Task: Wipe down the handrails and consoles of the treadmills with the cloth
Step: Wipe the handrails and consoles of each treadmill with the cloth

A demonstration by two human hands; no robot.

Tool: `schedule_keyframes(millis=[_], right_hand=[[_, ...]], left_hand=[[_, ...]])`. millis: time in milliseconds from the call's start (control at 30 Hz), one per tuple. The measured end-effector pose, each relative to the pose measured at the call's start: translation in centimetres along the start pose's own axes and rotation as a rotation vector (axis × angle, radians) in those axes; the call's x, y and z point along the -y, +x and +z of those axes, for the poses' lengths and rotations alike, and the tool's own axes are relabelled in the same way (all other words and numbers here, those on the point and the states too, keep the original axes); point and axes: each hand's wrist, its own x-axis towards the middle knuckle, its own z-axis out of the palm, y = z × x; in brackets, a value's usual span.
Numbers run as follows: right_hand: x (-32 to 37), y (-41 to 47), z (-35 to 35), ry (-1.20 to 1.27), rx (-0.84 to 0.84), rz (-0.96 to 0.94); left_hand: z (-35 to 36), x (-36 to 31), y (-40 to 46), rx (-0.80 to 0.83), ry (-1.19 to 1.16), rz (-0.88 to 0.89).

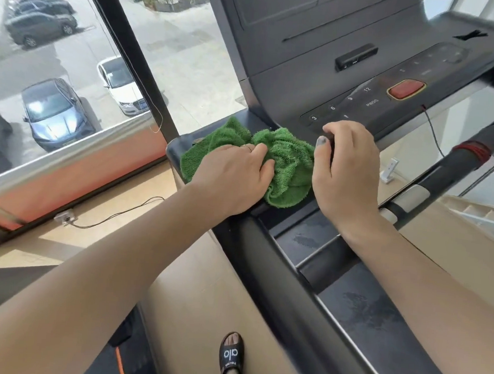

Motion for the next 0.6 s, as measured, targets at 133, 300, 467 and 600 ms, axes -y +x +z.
schedule_keyframes(millis=[133,300,467,600], right_hand=[[0.2,-0.4,-0.6,-0.034,-0.022,0.003],[0.7,-0.6,-0.2,-0.037,-0.012,0.016],[0.7,-0.5,0.3,-0.059,-0.008,-0.012],[-0.1,-0.2,0.0,-0.041,-0.019,0.038]], left_hand=[[-0.5,-0.5,-0.3,0.021,0.046,-0.024],[0.4,-0.1,0.2,0.047,-0.225,-0.060],[0.4,0.5,0.3,0.103,-0.139,0.005],[0.0,0.0,0.2,0.065,0.112,-0.024]])
